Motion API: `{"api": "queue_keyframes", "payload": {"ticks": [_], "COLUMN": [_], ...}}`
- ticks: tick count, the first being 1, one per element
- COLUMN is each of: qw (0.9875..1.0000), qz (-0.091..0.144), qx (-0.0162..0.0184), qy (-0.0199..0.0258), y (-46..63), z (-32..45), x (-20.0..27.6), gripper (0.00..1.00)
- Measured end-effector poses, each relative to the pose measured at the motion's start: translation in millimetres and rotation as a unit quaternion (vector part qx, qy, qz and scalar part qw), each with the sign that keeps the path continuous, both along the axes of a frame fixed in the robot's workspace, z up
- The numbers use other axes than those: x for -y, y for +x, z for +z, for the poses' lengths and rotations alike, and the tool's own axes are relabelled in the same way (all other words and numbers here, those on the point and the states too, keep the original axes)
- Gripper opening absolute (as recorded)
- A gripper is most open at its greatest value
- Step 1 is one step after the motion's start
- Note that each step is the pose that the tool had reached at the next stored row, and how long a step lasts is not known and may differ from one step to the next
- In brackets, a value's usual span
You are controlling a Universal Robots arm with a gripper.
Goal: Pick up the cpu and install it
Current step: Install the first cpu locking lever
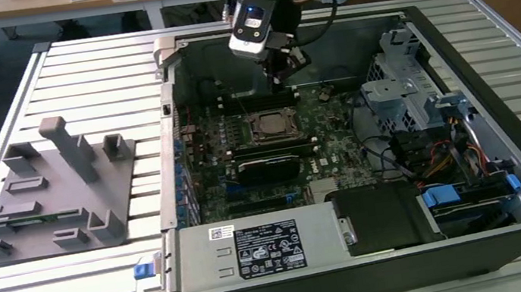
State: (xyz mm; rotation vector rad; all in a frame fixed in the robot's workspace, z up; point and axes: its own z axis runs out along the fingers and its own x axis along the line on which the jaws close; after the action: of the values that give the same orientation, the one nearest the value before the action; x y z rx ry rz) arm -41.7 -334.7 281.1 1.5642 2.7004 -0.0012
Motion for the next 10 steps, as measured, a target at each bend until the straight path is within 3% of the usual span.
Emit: {"api": "queue_keyframes", "payload": {"ticks": [6,10], "qw": [0.9989,0.9966], "qz": [0.046,0.083], "qx": [0.0000,0.0001], "qy": [0.0000,0.0001], "y": [0.0,-0.1], "z": [-0.5,-1.5], "x": [0.0,0.0], "gripper": [0.11,0.11]}}
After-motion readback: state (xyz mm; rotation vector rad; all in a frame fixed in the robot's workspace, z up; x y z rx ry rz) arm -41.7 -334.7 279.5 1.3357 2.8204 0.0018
